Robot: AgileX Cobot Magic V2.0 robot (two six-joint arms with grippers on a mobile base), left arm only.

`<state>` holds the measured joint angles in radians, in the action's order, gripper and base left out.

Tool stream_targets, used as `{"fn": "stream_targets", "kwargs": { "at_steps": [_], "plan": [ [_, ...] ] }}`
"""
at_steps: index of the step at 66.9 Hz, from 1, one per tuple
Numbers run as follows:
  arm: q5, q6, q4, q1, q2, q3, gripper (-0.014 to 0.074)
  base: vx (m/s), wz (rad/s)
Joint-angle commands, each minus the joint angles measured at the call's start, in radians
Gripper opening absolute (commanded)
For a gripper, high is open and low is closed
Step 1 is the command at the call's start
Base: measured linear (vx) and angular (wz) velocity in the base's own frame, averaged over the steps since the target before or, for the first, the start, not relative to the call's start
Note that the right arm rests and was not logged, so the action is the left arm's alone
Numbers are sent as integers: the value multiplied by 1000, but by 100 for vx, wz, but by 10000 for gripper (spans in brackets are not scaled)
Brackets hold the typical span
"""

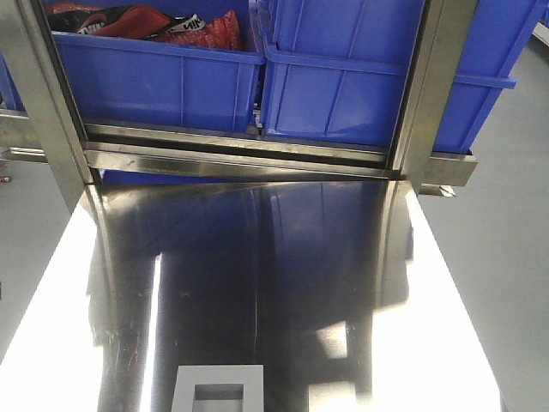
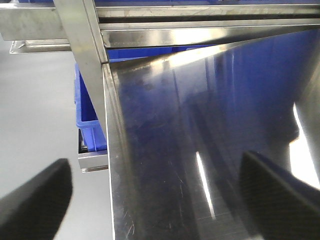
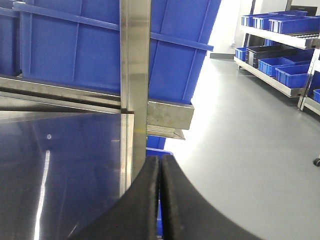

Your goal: Sort gray base to blue bin

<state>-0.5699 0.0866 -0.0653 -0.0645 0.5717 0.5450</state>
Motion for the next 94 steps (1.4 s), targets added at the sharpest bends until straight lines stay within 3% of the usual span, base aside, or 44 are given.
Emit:
{"fn": "stream_targets", "kwargs": {
  "at_steps": [1,7,12,19,26,34,41,53,60,67,70,78,83,94],
  "plan": [
    [65,-5,-3,3,8,37,727,0,0],
    [74,-15,-21,3,8,37,705,0,0],
    [69,5,-132,-1,12,40,681,0,0],
    [30,149,-348,-19,36,45,645,0,0],
    [21,312,-611,-37,79,52,619,0,0],
    [-13,450,-814,-53,134,52,610,0,0],
    [-44,495,-903,-77,178,52,608,0,0],
    [-18,495,-907,-143,232,110,607,0,0],
    [-18,480,-851,-185,283,227,607,0,0],
    [-56,391,-740,-235,354,362,597,0,0],
    [-63,331,-653,-270,385,426,591,0,0],
    [-73,93,-387,-366,462,527,590,0,0],
    [-82,-113,-181,-463,512,568,590,0,0],
    [-133,-488,166,-689,619,578,590,0,0]
  ]
}}
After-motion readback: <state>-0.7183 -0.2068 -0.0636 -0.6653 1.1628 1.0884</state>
